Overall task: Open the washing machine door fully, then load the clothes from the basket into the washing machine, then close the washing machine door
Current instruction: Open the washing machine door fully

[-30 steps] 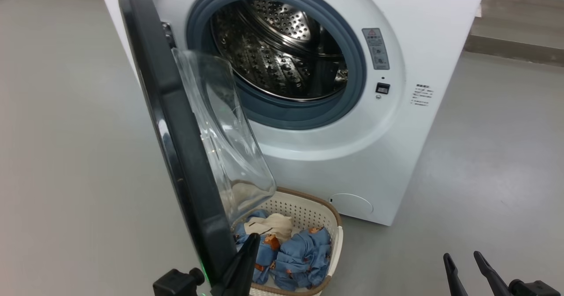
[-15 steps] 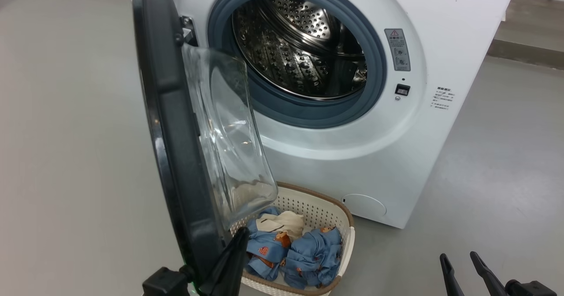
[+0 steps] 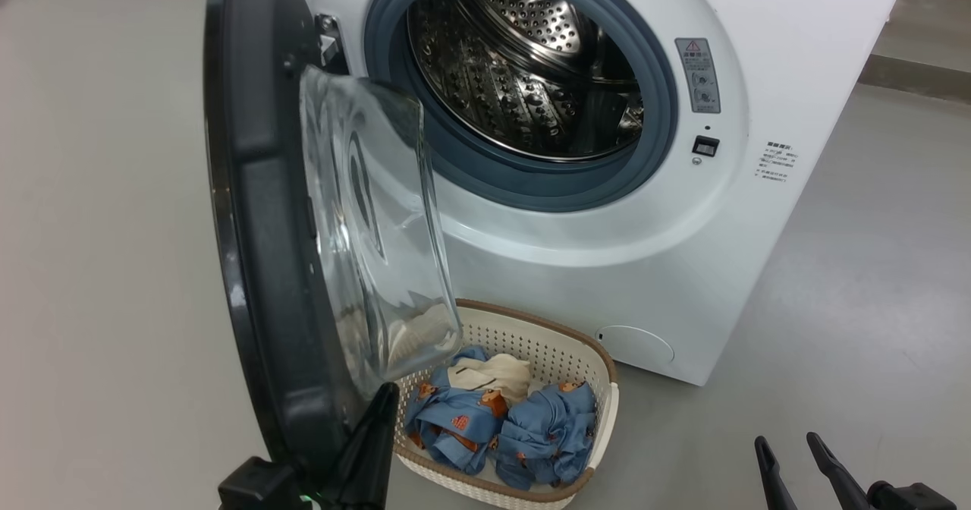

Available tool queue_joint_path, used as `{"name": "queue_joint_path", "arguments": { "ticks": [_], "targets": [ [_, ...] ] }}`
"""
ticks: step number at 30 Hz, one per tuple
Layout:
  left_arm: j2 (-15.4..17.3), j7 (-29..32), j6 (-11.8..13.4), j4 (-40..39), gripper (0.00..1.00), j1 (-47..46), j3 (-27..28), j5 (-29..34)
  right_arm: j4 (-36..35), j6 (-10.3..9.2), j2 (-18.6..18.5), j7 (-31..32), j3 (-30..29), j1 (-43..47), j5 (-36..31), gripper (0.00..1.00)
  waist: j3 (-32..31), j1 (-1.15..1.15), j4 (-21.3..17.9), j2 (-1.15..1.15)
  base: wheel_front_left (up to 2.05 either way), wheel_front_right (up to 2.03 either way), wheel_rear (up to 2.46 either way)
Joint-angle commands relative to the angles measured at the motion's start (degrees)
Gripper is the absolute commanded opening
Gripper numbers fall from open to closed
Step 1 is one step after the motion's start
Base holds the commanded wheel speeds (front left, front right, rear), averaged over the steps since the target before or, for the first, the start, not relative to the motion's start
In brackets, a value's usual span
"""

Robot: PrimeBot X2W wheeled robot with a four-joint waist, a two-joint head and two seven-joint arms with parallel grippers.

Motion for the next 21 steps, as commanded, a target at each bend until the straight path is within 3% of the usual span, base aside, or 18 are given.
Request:
{"name": "queue_joint_path", "arguments": {
  "ticks": [1,21],
  "targets": [
    [1.2,0.0,1.1,-1.3,0.0,-1.3,3.7,-0.1,-1.7,0.1,-0.9,-0.7,1.6,-1.6,-0.2,1.0,0.1,0.0,0.0,0.0,0.0,0.0,0.0],
    [2.6,-0.4,5.7,-1.8,0.0,-1.4,8.2,-0.2,-1.6,0.1,-1.2,-0.7,2.3,-2.6,-0.1,1.0,1.7,0.0,0.0,0.0,0.0,0.0,0.0]
  ]
}}
